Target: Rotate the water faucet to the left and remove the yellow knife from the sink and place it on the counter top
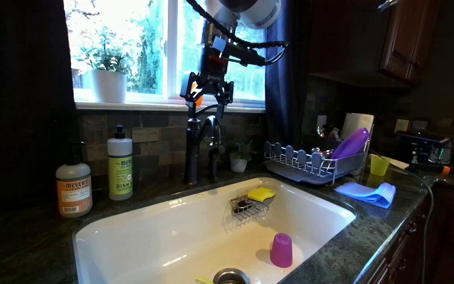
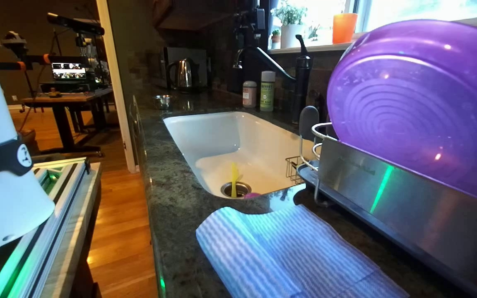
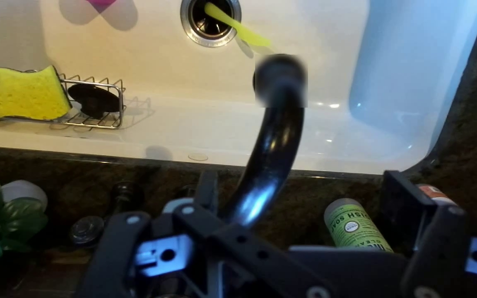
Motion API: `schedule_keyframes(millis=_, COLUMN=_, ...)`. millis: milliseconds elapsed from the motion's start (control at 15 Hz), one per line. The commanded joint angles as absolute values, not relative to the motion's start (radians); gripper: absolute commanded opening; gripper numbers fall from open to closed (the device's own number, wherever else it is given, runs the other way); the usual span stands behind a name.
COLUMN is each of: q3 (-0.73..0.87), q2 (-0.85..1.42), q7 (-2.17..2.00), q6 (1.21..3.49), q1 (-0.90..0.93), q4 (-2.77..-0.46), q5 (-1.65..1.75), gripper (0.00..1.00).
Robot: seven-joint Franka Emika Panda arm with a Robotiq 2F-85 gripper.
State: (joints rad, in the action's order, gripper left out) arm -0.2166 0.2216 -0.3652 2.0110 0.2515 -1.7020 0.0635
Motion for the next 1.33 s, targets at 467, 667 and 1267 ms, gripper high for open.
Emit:
schedule_keyframes(millis=467, q3=-0.210, q2=0.313, q7=-0.287, q6=2.097, q1=0.270, q4=-1.627, q5=0.047, gripper=1.00)
schedule_keyframes(millis=667, q3=-0.221, q2=0.362, q7=-0.210, q6=2.089, q1=0.271, q4=-1.559, q5=0.027, gripper=1.00)
schedule_keyframes(millis=1267, q3=-0.202, q2=0.407, q7=-0.253, q6=2.064, q1=0.340, q4=-1.470, q5=0.057, gripper=1.00)
